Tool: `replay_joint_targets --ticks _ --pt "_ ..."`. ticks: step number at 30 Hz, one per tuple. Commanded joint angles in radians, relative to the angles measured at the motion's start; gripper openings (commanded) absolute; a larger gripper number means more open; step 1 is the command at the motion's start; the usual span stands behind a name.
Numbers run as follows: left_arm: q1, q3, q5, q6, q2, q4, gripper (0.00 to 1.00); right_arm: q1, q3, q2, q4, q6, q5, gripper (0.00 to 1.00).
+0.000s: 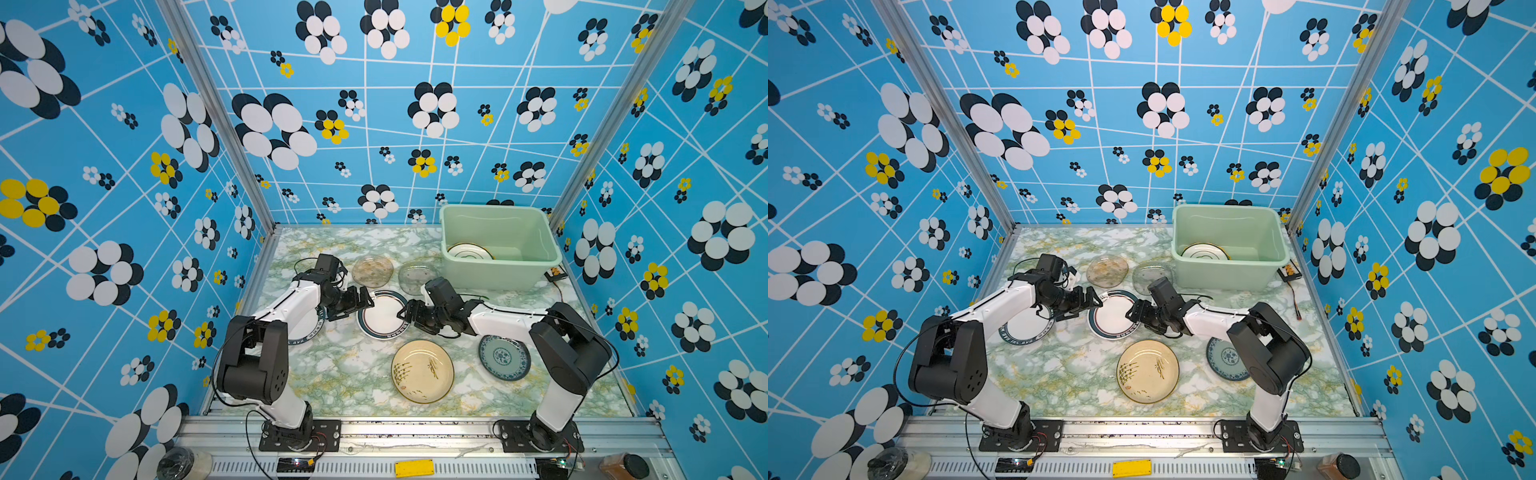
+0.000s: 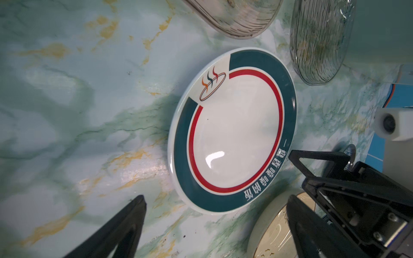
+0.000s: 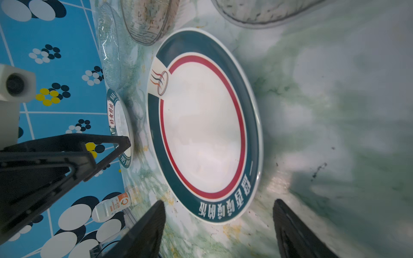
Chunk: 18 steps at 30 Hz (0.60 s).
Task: Place the plates into the plastic bin on the countertop
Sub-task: Pick up the plate from the center of the table.
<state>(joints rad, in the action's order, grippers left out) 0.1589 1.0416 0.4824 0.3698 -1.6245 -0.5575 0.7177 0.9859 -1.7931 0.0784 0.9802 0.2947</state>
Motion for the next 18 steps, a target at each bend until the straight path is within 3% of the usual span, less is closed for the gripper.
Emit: replay_joint_targets --ticks 1,18 --pt "-0.008 0.033 -0.001 -0.039 -0.034 0.013 0.99 0.000 0.050 -0.041 0.004 -0.023 0.015 0.77" --pt "-0.010 0.087 0.020 -0.107 -0.139 -0.002 0.99 -0.001 0.087 -0.129 0.043 -0.026 0.078 0.77"
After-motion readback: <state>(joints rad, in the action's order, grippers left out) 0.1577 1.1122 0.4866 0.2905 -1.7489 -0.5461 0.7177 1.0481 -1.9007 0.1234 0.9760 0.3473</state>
